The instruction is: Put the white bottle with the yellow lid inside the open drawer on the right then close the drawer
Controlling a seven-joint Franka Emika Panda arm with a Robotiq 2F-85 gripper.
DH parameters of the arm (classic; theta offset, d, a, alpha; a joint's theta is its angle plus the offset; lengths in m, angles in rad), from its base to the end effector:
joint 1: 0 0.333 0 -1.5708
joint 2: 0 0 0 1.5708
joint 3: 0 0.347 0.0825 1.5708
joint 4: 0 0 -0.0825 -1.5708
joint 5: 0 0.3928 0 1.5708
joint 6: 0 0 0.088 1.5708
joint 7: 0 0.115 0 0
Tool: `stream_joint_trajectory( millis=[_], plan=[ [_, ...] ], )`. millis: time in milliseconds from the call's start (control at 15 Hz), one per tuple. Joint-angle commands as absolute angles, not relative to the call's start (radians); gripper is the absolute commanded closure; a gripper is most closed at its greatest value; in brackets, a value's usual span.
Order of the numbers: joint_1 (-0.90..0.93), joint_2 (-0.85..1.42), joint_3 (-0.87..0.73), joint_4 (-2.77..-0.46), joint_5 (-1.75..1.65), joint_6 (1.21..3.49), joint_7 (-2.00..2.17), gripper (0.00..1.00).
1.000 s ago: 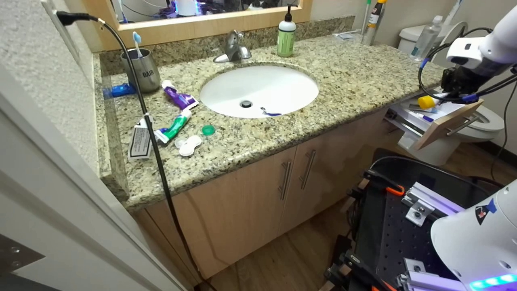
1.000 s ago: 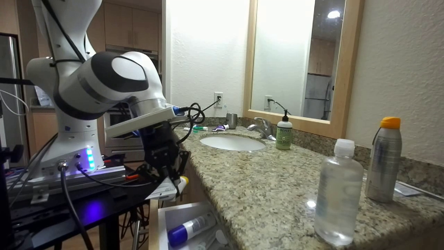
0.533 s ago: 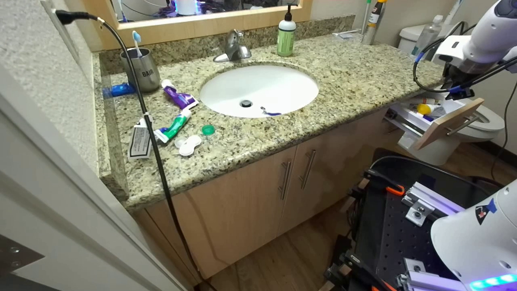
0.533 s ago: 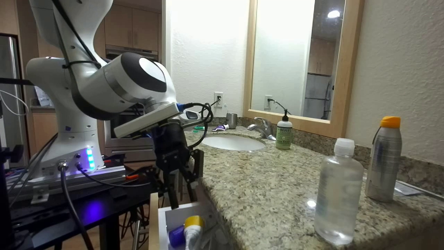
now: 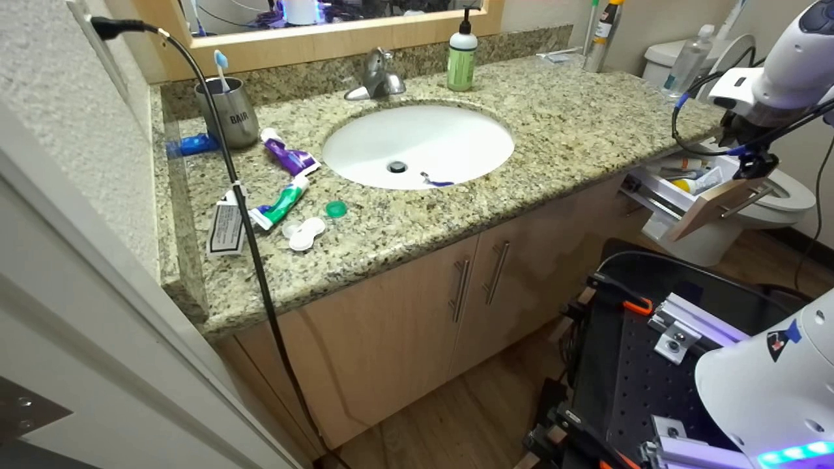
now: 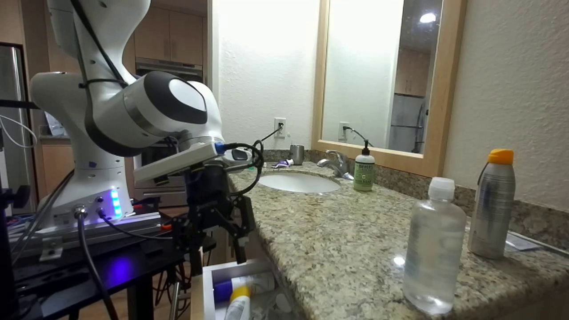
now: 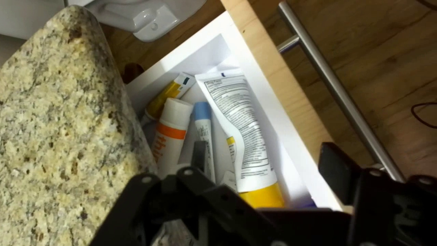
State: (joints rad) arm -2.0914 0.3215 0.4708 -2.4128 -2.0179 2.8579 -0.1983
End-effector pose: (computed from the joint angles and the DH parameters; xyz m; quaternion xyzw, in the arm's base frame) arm 0.0347 -0.4606 0.1984 0.9334 0.2262 -0.1478 0.2363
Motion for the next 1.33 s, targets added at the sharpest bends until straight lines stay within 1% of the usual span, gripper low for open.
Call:
stream_joint_trajectory(
  millis=[0,67,133,333,1000,1133,1267],
  plan=[
    [-1.908,0.235,0.216,-2.434,-1.966,2.987,-0.261,0.00],
    [-2.009,0.240,0.302,-2.437,-1.964,2.986,-0.281,0.00],
    [-1.983,0.234,0.267,-2.436,-1.959,2.998,-0.295,0.00],
    [-1.978,0.254,0.258,-2.429,-1.963,3.006,-0.316,0.00],
    [-1.950,0.394,0.294,-2.380,-2.042,2.897,-0.179,0.00],
    [-1.971,0.432,0.319,-2.351,-2.113,2.935,-0.092,0.00],
    [-2.022,0.475,0.377,-2.306,-2.261,2.988,0.082,0.00]
  ],
)
